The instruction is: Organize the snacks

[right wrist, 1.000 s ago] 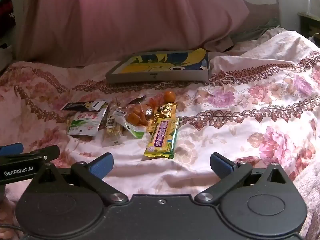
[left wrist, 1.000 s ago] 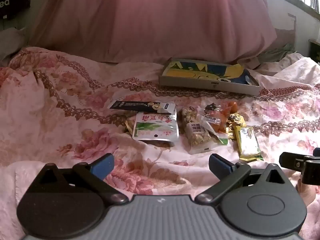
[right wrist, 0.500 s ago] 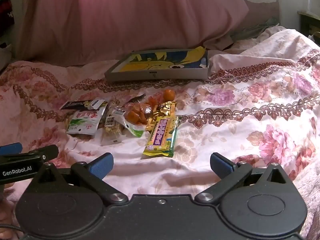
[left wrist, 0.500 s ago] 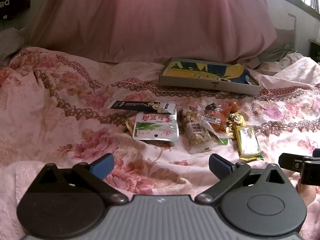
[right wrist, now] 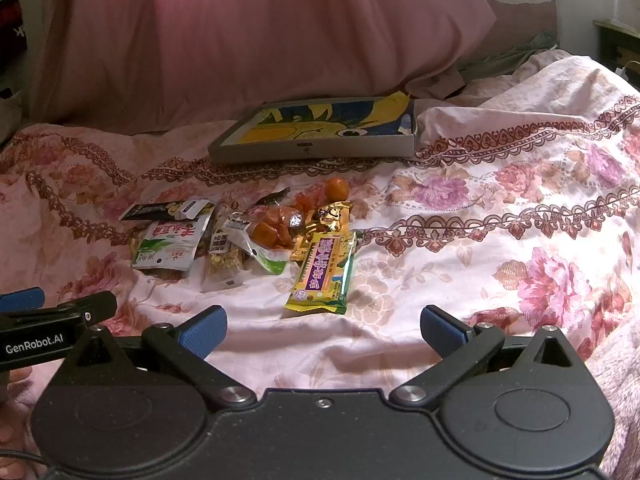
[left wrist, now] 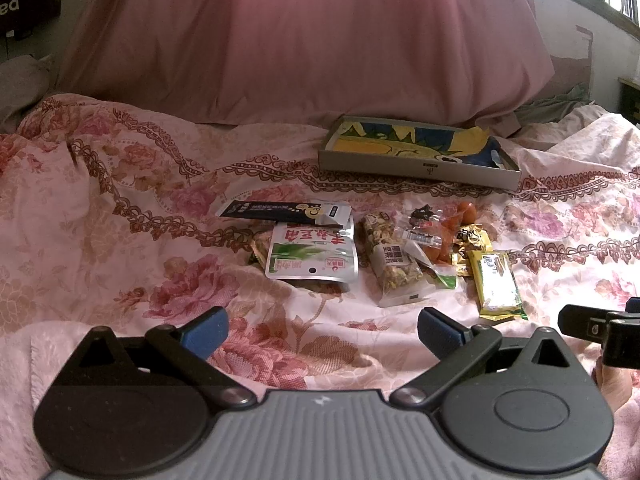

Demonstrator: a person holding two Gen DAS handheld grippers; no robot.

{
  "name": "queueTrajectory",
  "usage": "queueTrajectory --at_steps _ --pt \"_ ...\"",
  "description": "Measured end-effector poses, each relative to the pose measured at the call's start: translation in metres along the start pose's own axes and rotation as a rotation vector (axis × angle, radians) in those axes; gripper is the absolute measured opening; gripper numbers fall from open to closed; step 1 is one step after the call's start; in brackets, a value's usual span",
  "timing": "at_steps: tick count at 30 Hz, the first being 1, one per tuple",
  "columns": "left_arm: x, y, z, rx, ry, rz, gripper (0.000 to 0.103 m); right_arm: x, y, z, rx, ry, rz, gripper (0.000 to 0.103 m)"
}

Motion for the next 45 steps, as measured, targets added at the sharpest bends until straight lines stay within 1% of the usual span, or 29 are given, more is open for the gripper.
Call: queueTrajectory --at_steps 34,40,42,45 --pt "0.0 0.0 0.0 -0.002 -0.002 -0.001 0.103 -0.001 -0.001 0.001 -0.01 -0.002 -0.001 0.103" --pt "-0.003 -0.002 -0.001 -0.016 0.002 0.008 0.103 0.004 -0.011 0.002 -0.089 -0.041 -0.034 0.103" --pt "-0.004 -0.001 -0.002 -0.024 0.01 0.022 0.103 0.005 -0.014 0.001 -0.112 -0.055 -0.044 0.103" --pt "-0.009 -0.008 -0.006 -0.053 0.031 0.054 0.103 0.006 -0.022 -0.003 -0.174 -0.08 -0.069 0.103"
Point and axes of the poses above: each gripper's, at about its wrist camera, not at the fingertips, and y roughly against the way its jaws point, x to its right, z to its underside, the point moved 3 cm from there along -y, roughly the way its jaws point, and after that the axes turned 2 degrees about z, right-handed, at the moved point
